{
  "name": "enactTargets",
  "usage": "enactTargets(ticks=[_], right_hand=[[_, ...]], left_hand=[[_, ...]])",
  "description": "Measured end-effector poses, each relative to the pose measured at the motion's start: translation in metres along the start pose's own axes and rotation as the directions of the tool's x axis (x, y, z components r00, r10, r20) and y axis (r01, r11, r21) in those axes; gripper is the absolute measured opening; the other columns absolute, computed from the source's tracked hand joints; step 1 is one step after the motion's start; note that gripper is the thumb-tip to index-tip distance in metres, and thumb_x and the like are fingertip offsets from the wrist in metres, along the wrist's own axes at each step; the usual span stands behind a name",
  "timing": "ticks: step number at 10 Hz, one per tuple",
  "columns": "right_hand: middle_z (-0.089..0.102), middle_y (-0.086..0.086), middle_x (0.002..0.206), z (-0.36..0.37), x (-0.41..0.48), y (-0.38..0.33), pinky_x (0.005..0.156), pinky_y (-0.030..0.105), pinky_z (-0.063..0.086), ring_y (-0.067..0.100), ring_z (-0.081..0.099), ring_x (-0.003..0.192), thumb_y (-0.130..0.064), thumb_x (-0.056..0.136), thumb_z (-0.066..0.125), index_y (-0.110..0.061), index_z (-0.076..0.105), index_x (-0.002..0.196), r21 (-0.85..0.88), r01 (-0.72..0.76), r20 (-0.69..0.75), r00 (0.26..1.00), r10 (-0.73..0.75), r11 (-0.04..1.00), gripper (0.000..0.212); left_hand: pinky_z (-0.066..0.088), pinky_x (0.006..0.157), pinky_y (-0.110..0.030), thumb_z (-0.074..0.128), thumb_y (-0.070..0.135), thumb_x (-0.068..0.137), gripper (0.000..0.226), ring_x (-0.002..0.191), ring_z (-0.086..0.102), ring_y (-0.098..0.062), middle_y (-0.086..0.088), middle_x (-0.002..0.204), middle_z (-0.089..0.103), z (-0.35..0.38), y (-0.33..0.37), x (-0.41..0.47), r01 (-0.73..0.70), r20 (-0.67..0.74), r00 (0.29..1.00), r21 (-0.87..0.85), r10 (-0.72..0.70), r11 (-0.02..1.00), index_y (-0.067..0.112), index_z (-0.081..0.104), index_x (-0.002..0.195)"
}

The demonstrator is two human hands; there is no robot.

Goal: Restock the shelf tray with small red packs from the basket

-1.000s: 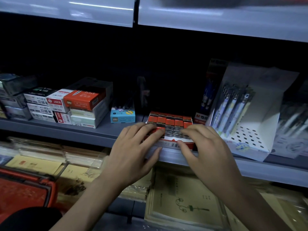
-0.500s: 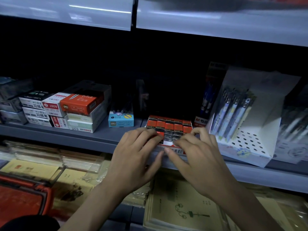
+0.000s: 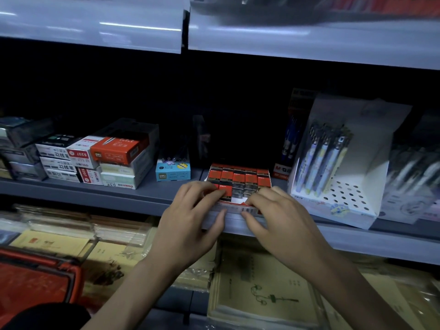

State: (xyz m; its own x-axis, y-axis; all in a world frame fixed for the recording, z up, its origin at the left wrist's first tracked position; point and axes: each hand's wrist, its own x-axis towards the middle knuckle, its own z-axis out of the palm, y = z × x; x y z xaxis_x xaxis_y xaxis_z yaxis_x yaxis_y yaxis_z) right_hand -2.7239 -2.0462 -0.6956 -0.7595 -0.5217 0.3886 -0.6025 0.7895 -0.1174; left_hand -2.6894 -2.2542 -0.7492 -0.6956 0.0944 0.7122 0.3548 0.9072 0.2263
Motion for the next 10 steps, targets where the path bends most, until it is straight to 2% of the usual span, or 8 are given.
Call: enactTargets(ticks=[2, 4, 5, 7, 9, 10], right_hand=[[0.058, -0.009, 0.095, -0.003, -0.006, -0.002, 0.076, 0.026, 0.041, 0.012, 0.050, 0.093, -0.035, 0.099, 0.058, -0.019, 0.069, 0.105, 0.020, -0.006, -0.004, 1.000, 0.006, 1.000, 0.020], [0.056, -0.007, 0.116, -0.010, -0.015, -0.009, 0.093, 0.029, 0.043, 0.013, 0.046, 0.112, -0.037, 0.102, 0.052, -0.021, 0.059, 0.130, 0.044, -0.043, 0.059, 0.997, 0.040, 0.998, 0.033], [0.052, -0.009, 0.129, -0.012, -0.021, -0.013, 0.101, 0.029, 0.044, 0.011, 0.044, 0.122, -0.032, 0.102, 0.052, -0.023, 0.052, 0.143, 0.122, -0.078, 0.031, 0.997, 0.075, 0.989, 0.042], [0.042, -0.012, 0.141, -0.017, -0.034, -0.021, 0.103, 0.030, 0.044, 0.007, 0.038, 0.132, -0.031, 0.102, 0.052, -0.026, 0.049, 0.145, 0.183, -0.131, 0.012, 0.991, 0.131, 0.974, 0.043], [0.040, -0.010, 0.147, -0.029, -0.046, -0.027, 0.106, 0.032, 0.043, 0.010, 0.036, 0.138, -0.032, 0.102, 0.054, -0.026, 0.047, 0.146, 0.215, -0.177, -0.034, 0.982, 0.188, 0.961, 0.046], [0.040, -0.010, 0.147, -0.038, -0.058, -0.030, 0.108, 0.033, 0.043, 0.011, 0.036, 0.139, -0.033, 0.101, 0.056, -0.026, 0.046, 0.148, 0.208, -0.200, -0.046, 0.976, 0.214, 0.957, 0.048]], left_hand=[[0.049, 0.101, -0.027, 0.058, 0.036, 0.099, 0.046, 0.125, 0.057, -0.020, -0.003, 0.132, 0.061, -0.004, 0.009, -0.007, -0.010, 0.011, 1.000, 0.003, 0.010, 1.000, 0.009, 0.066, 0.135], [0.053, 0.104, -0.036, 0.059, 0.033, 0.099, 0.046, 0.133, 0.056, -0.021, -0.003, 0.142, 0.060, -0.018, 0.019, -0.009, -0.024, 0.060, 0.998, 0.062, 0.020, 0.998, 0.011, 0.062, 0.140], [0.046, 0.113, -0.037, 0.063, 0.028, 0.098, 0.052, 0.143, 0.048, -0.020, -0.002, 0.152, 0.053, -0.022, 0.020, -0.016, -0.028, 0.120, 0.993, 0.089, 0.017, 0.996, 0.014, 0.054, 0.147], [0.037, 0.119, -0.035, 0.063, 0.029, 0.097, 0.068, 0.156, 0.027, -0.015, 0.002, 0.167, 0.035, -0.025, 0.018, -0.025, -0.024, 0.206, 0.979, 0.110, 0.001, 0.994, 0.019, 0.037, 0.159], [0.032, 0.120, -0.035, 0.057, 0.039, 0.098, 0.074, 0.158, 0.019, -0.016, 0.005, 0.172, 0.019, -0.037, 0.037, -0.030, 0.073, 0.290, 0.951, 0.127, -0.108, 0.989, 0.026, 0.026, 0.163], [0.031, 0.122, -0.038, 0.056, 0.042, 0.097, 0.075, 0.159, 0.018, -0.019, 0.003, 0.173, 0.018, -0.040, 0.045, -0.032, 0.104, 0.328, 0.933, 0.145, -0.147, 0.984, 0.027, 0.025, 0.163]])
